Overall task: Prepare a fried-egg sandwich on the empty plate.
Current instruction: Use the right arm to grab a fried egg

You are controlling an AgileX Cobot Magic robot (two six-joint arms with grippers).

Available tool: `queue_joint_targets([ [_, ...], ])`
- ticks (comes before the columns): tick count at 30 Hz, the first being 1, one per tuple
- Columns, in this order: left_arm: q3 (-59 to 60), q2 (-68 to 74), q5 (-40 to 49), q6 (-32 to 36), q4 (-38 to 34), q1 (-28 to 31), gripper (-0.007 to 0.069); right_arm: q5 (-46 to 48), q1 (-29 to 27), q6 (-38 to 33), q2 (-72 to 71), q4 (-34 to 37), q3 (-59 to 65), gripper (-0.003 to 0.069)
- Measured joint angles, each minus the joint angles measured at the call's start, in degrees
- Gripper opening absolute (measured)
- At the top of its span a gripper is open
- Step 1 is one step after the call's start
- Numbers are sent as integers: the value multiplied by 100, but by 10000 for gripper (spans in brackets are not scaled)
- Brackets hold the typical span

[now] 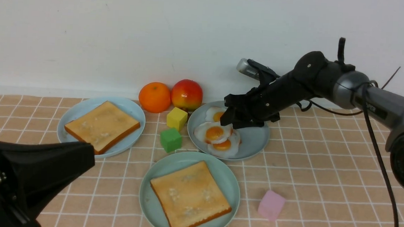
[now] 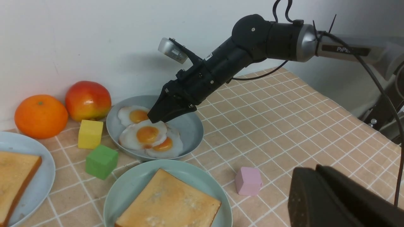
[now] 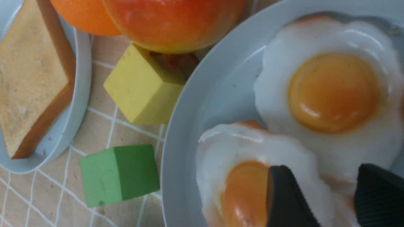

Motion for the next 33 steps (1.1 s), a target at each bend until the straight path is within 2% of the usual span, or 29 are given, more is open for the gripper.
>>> queue_joint_targets([
  [18,0,0,17,0,0,0,40,-118,18,-24,115,44,-17,311],
  [22,6,0,90,0,0,0,44,-99,18,-212,121,50,-22,260],
  [24,6,0,106,0,0,0,48,-25,18,-357,121,161,-22,195],
  [25,6,0,106,0,0,0,48,-18,18,-369,121,173,-22,195],
  [26,6,0,111,0,0,0,50,41,18,-419,121,253,-22,154],
  [27,6,0,111,0,0,0,50,50,18,-420,121,279,-22,150],
  [28,6,0,111,0,0,0,52,68,18,-439,121,330,-22,117],
  [33,6,0,118,0,0,0,53,73,18,-473,121,384,-28,71],
])
